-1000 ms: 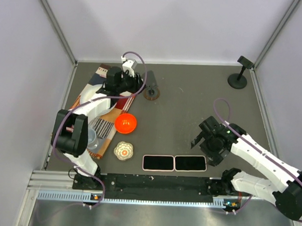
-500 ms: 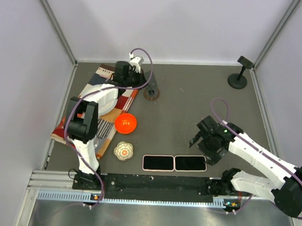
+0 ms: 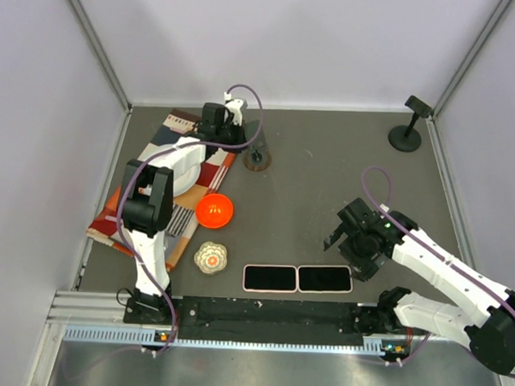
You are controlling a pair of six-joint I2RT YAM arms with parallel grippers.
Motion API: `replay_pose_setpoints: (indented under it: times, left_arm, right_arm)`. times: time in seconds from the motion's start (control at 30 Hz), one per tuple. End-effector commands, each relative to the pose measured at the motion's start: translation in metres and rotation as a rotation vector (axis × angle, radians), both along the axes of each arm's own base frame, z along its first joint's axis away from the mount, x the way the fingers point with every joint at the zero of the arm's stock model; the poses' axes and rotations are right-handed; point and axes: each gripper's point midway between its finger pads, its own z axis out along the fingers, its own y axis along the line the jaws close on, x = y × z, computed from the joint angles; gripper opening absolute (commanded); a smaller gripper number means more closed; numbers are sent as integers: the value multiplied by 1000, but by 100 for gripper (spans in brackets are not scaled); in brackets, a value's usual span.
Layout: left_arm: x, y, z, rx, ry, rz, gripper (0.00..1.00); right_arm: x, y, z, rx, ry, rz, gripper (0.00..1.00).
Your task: Place the phone on the phone stand
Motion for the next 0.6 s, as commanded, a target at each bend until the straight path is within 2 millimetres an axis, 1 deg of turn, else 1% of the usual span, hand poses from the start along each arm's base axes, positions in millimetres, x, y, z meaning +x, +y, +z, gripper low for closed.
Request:
replay_pose_setpoints:
  times: [0.0,0.07,0.1,0.2,0.33,0.37,0.43,0.47,0.5,0.53,0.57]
  left_arm:
    - [20,7,15,38,-68,29,0]
    - [24,7,12,43,-63,38,0]
    - [26,7,14,44,-69,40,0]
    - [33,11,14,65,-74,64,0]
    - [37,12,12,74,-79,74,0]
    - [36,10,11,67,-77,65,0]
    - [36,6,15,55,-78,41,0]
    - [32,4,23,42,-83,28,0]
    - [25,4,21,36,-75,17,0]
    - [20,3,23,30,-77,8,2]
    - [16,3,42,13,-120,6,5]
  right_arm:
    - [3,3,6,16,-38,7,98]
    - [3,3,6,19,-37,7,98]
    - [2,3,6,20,-35,8,98]
    - [1,3,5,23,-31,6,98]
    - [0,3,2,22,-24,9,98]
    - [0,3,3,25,-25,11,98]
    - [-1,3,2,25,-22,14,98]
    - [-1,4,3,26,-22,24,98]
    - [-2,4,2,27,-20,24,99]
    - [-4,3,1,26,-11,26,99]
    - [-6,4,1,28,-4,19,99]
